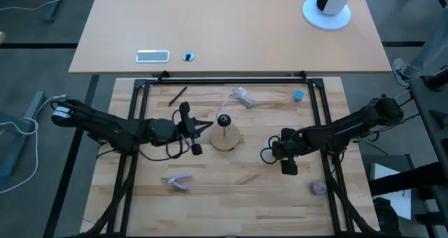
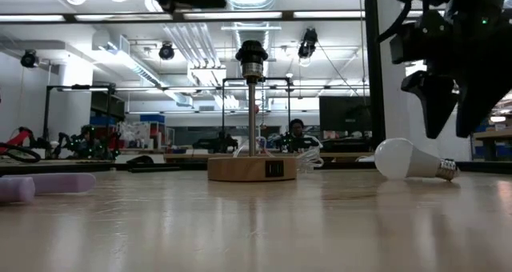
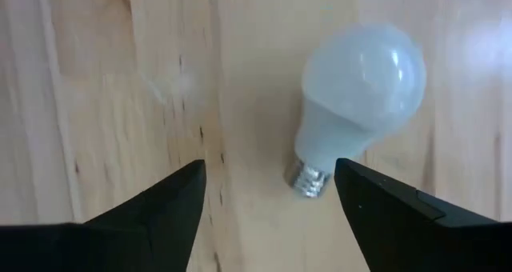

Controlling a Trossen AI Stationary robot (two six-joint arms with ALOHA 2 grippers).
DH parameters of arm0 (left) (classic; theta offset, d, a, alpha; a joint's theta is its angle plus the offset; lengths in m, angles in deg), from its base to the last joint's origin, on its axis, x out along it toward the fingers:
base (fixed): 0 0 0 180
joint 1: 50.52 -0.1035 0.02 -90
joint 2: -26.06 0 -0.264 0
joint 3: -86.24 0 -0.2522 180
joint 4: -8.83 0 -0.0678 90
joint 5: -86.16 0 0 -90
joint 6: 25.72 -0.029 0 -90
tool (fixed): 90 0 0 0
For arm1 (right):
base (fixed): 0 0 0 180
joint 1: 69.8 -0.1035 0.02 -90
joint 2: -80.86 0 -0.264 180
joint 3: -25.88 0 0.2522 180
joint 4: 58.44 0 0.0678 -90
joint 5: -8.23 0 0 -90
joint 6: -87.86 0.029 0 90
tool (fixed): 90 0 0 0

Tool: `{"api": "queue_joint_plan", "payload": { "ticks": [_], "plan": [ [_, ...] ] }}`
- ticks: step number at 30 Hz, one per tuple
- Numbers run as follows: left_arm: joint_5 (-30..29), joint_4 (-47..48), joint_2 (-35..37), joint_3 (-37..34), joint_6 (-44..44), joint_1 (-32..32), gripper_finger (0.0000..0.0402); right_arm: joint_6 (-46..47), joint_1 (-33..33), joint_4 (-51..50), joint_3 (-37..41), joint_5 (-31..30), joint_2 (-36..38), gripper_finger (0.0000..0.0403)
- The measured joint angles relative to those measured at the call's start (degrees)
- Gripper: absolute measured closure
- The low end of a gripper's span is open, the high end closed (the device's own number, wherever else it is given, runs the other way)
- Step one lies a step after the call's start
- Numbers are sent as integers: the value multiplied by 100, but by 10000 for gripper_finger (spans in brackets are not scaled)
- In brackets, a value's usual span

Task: Screw lightbulb
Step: Return to Home Position

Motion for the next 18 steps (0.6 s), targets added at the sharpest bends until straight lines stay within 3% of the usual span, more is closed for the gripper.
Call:
{"api": "queue_joint_plan", "payload": {
  "ticks": [6,9,11,15,18],
  "plan": [
    [11,288,758,-202,-432,743,401,-232,-118,543,115,-902,717,138],
    [12,217,1319,-595,-423,1062,401,-816,-83,1304,224,-1569,1236,142],
    [5,-381,1593,-984,-472,1089,401,-1440,64,2211,279,-1785,1448,146],
    [112,-1958,1631,-1680,-1007,791,401,-2630,606,4314,321,-1274,1401,158],
    [60,-1988,1686,-2020,-1146,734,401,-3118,989,5193,330,-743,1241,168]
  ]
}}
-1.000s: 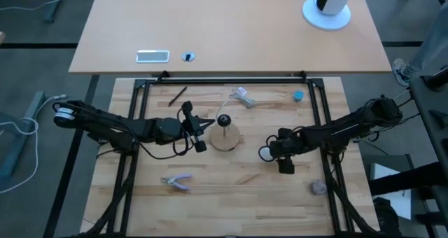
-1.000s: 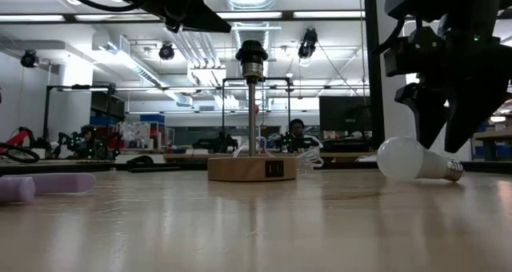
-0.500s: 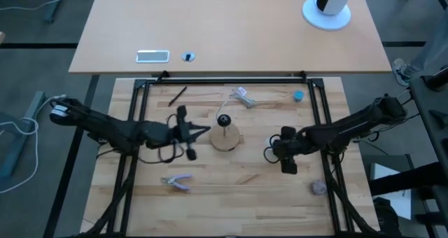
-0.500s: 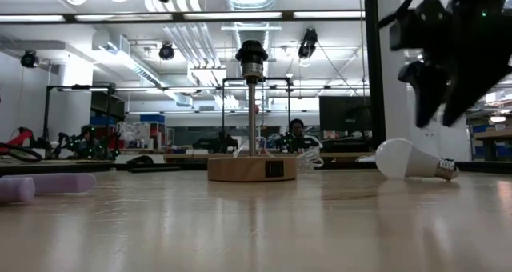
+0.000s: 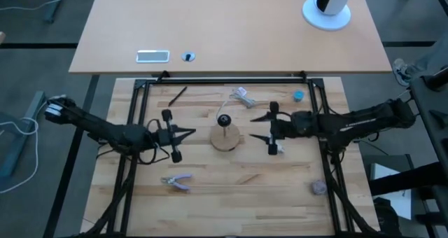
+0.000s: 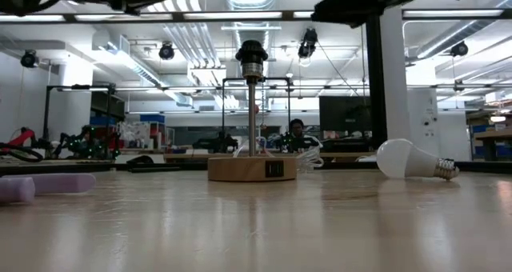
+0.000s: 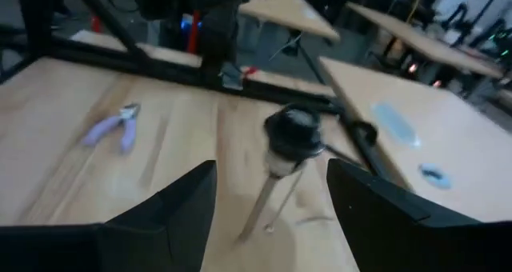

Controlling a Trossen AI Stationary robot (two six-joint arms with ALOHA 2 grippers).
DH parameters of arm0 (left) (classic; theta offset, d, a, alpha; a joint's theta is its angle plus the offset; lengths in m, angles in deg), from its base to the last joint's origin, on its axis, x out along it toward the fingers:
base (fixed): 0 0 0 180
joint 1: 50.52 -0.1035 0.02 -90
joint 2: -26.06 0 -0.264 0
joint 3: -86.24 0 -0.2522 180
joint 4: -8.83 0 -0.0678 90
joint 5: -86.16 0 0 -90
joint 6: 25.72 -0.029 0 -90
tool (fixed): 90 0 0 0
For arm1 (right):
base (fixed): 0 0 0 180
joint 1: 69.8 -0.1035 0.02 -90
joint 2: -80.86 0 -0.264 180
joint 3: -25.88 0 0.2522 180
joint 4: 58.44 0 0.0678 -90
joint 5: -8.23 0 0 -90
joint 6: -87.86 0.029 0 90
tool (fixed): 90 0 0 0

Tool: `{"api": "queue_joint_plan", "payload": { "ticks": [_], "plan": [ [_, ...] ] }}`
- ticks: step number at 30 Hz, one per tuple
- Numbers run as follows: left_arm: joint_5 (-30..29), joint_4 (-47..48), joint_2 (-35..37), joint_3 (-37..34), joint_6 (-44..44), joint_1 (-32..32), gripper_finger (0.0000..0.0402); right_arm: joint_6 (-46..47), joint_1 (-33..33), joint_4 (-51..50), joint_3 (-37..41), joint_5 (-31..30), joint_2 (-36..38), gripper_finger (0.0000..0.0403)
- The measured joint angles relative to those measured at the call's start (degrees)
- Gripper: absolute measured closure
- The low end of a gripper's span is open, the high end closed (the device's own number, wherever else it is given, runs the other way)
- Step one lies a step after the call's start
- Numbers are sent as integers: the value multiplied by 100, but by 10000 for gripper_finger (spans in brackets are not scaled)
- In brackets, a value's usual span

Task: Screw lightbulb
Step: Return to Home Position

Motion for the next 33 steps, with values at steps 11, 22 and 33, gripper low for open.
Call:
{"api": "queue_joint_plan", "payload": {
  "ticks": [11,22,33],
  "plan": [
    [-427,682,2287,-989,78,46,401,62,487,-280,535,134,1039,166],
    [150,1689,3526,-1248,91,15,401,303,811,373,1745,132,2749,181],
    [809,839,3744,-1971,234,-714,401,408,809,1173,2606,139,3483,183]
  ]
}}
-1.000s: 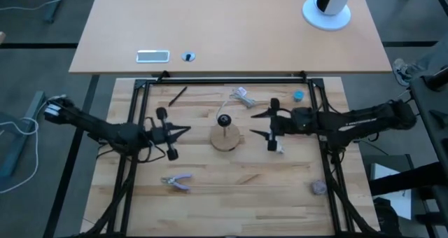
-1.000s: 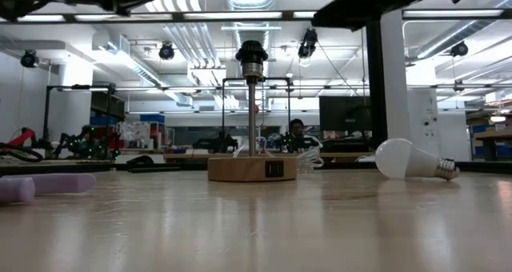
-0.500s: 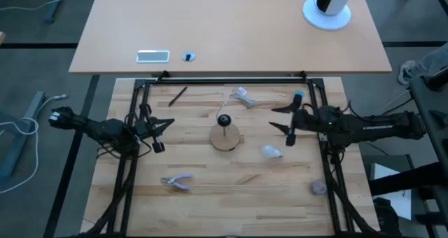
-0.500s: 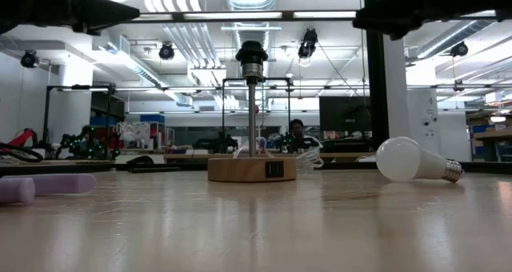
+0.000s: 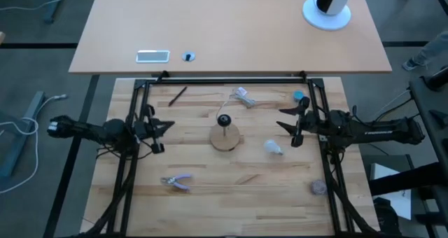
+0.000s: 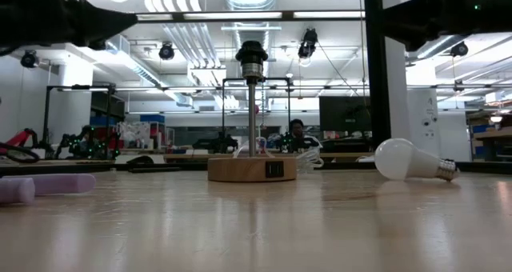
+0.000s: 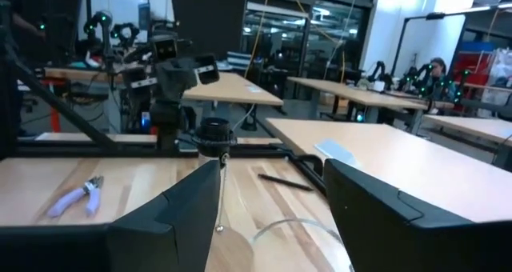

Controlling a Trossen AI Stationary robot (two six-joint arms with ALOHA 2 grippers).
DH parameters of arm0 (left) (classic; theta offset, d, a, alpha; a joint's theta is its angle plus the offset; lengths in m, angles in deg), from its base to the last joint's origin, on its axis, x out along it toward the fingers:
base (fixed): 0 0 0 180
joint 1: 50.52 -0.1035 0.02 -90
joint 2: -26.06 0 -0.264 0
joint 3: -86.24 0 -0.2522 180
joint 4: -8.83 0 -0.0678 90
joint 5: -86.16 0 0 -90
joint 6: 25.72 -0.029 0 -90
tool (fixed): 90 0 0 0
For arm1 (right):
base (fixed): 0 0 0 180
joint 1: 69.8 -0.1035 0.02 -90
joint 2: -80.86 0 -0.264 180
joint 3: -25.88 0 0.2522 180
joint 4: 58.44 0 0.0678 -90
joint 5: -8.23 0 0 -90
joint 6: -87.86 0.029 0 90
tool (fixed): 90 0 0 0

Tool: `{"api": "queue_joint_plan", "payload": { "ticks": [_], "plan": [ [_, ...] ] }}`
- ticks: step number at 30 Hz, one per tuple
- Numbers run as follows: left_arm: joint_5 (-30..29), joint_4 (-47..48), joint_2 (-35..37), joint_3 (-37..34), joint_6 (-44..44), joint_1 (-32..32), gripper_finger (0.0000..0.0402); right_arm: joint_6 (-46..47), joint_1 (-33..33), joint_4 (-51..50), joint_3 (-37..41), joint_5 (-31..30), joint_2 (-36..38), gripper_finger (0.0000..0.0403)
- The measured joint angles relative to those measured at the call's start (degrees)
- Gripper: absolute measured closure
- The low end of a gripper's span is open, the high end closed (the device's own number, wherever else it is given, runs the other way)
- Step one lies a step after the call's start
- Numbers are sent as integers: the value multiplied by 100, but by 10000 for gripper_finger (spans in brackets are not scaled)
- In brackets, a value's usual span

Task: Screw lightbulb
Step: Return to Home Position

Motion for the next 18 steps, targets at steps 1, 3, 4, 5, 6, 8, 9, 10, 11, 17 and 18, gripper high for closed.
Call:
{"api": "queue_joint_plan", "payload": {
  "ticks": [1,3,4,5,6,8,9,10,11,17,18],
  "plan": [
    [-1,20,17,10,15,-172,401,6,0,24,51,-1,46,185],
    [263,323,54,103,101,-562,401,6,0,60,118,-22,124,190],
    [540,536,92,167,211,-745,401,6,0,58,142,-42,150,192],
    [875,730,131,236,376,-922,401,26,0,64,168,-42,154,194],
    [1233,869,159,296,549,-1071,401,38,0,59,191,-48,158,195],
    [1742,1118,207,367,853,-1281,401,89,-2,61,244,-47,160,197],
    [1856,1277,236,366,968,-1336,401,98,-2,60,286,-46,158,197],
    [1885,1438,254,349,1064,-1350,401,101,-2,49,326,-44,160,196],
    [1902,1555,260,328,1144,-1346,401,129,-2,69,373,-33,158,195],
    [1845,1057,255,5,1625,-1328,401,331,-4,433,734,-10,180,200],
    [1691,731,250,1,1615,-1328,401,383,-4,447,770,-10,180,201]
  ]
}}
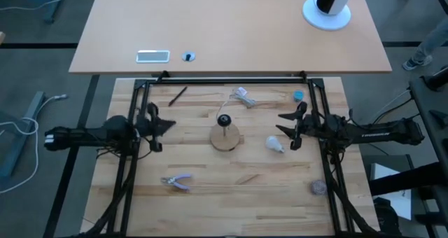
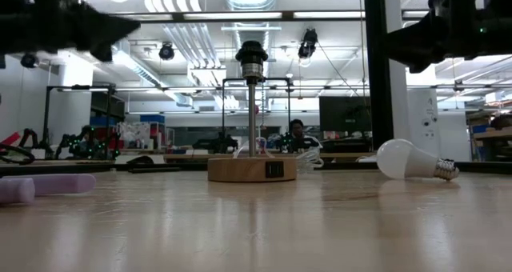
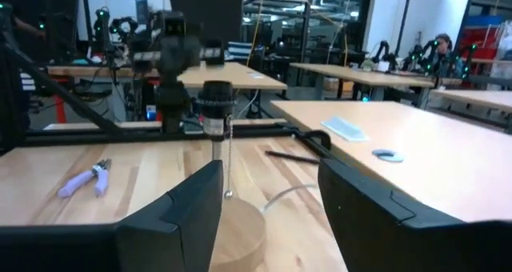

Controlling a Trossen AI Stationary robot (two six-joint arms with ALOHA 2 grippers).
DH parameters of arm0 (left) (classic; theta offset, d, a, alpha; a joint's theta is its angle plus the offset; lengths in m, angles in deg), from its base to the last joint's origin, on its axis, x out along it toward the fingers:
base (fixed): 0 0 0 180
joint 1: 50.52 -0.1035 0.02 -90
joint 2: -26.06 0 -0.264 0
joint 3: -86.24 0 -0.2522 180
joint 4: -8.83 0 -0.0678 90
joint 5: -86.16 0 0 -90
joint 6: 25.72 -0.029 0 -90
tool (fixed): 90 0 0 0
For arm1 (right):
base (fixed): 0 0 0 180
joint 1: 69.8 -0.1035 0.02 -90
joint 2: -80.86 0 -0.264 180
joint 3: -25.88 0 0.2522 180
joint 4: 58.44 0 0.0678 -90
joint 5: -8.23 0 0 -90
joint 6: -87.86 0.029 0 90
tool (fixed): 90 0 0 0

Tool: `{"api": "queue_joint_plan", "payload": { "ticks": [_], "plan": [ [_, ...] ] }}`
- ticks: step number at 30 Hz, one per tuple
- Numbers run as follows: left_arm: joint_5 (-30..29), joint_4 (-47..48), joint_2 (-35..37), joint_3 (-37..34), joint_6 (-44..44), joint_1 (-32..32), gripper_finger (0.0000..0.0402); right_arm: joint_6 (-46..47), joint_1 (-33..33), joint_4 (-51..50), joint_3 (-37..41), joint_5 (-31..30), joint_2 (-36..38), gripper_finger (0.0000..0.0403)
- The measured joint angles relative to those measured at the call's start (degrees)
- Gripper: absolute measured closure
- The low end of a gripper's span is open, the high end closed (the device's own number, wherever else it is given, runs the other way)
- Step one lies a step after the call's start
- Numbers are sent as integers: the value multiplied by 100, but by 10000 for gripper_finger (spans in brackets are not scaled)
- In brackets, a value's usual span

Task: Screw lightbulb
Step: Return to Home Position

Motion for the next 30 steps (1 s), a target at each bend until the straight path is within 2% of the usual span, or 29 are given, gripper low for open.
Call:
{"api": "queue_joint_plan", "payload": {
  "ticks": [3,7,10,16,17,20,26,30],
  "plan": [
    [-846,-442,178,116,-733,2,401,66,0,6,70,3,0,203],
    [-3029,102,464,246,-1875,-2,401,73,0,7,92,4,0,203],
    [-3900,429,677,246,-2288,2,401,60,0,25,90,6,0,203],
    [-5458,835,1058,239,-2465,2,401,30,0,52,88,7,-2,203],
    [-5673,831,1054,239,-2500,2,401,29,0,52,88,6,-2,203],
    [-5763,678,1046,228,-2670,-26,401,2,0,52,84,4,-2,202],
    [-6325,477,1002,196,-2637,-143,401,-245,0,50,79,-78,-7,203],
    [-6564,424,1005,193,-2290,-258,401,-249,0,51,79,-179,-7,200]
  ]
}}
